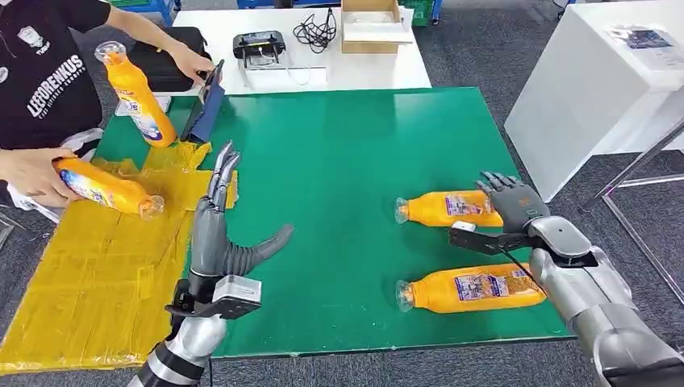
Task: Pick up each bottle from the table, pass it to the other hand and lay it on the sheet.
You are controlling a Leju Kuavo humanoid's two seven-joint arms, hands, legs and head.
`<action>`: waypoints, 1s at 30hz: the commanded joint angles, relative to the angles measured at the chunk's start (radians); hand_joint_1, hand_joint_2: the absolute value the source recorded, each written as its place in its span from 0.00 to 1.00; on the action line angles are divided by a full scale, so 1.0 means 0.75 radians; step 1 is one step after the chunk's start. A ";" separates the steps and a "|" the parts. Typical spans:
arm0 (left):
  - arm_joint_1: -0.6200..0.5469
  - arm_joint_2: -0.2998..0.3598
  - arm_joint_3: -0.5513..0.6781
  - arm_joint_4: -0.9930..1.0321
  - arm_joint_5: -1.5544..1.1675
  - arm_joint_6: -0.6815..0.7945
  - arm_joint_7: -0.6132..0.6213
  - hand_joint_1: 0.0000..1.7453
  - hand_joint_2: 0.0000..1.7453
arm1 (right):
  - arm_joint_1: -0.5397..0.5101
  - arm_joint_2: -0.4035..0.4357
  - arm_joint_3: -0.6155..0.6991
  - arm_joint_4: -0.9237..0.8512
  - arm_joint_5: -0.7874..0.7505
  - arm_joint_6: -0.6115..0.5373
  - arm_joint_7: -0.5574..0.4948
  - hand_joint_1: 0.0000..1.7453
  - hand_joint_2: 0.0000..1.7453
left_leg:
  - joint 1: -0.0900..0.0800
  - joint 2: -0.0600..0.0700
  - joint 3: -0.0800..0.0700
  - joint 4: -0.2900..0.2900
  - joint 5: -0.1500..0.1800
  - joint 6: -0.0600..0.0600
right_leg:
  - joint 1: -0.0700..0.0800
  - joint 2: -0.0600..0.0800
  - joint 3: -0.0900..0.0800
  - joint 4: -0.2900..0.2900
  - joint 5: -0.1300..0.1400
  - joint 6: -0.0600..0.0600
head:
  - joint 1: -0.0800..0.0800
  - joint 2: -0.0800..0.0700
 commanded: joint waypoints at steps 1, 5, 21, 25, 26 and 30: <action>-0.024 -0.005 0.026 0.032 0.004 -0.008 0.006 0.00 1.00 | -0.079 0.019 0.009 0.153 -0.017 0.023 0.010 0.00 1.00 | 0.000 -0.002 0.001 0.000 0.000 -0.001 | -0.001 0.003 0.001 0.000 0.000 -0.001 | 0.000 0.000; -0.045 0.003 0.003 0.048 0.032 -0.031 -0.008 0.00 1.00 | -0.087 0.011 -0.028 0.276 -0.035 0.002 0.007 0.00 1.00 | 0.000 -0.003 0.001 0.000 0.000 0.000 | -0.001 0.002 0.001 0.000 -0.001 -0.001 | 0.000 0.000; -0.128 0.008 -0.071 0.127 0.084 -0.064 -0.021 0.00 1.00 | -0.092 0.054 -0.058 0.442 0.014 -0.134 0.037 0.00 1.00 | 0.000 -0.004 0.002 -0.001 0.000 -0.001 | 0.000 0.004 0.002 -0.001 0.000 -0.002 | 0.000 0.000; -0.127 0.008 -0.070 0.128 0.086 -0.064 -0.020 0.00 1.00 | -0.092 0.058 -0.057 0.441 0.017 -0.138 0.037 0.00 1.00 | 0.000 -0.002 0.001 -0.001 0.000 0.000 | -0.001 0.002 0.000 0.000 0.000 -0.001 | 0.000 0.000; -0.125 0.008 -0.071 0.135 0.090 -0.063 -0.017 0.00 1.00 | -0.092 0.066 -0.040 0.442 0.050 -0.163 0.048 0.00 1.00 | -0.001 -0.002 0.002 -0.001 0.000 0.000 | -0.001 0.004 0.001 0.000 0.000 -0.001 | 0.000 0.000; -0.122 0.004 -0.066 0.141 0.098 -0.060 -0.016 0.00 1.00 | -0.097 0.077 -0.035 0.441 0.072 -0.197 0.050 0.00 1.00 | 0.000 -0.002 0.002 -0.001 0.000 -0.001 | -0.001 0.004 0.001 0.000 0.000 -0.001 | 0.000 0.000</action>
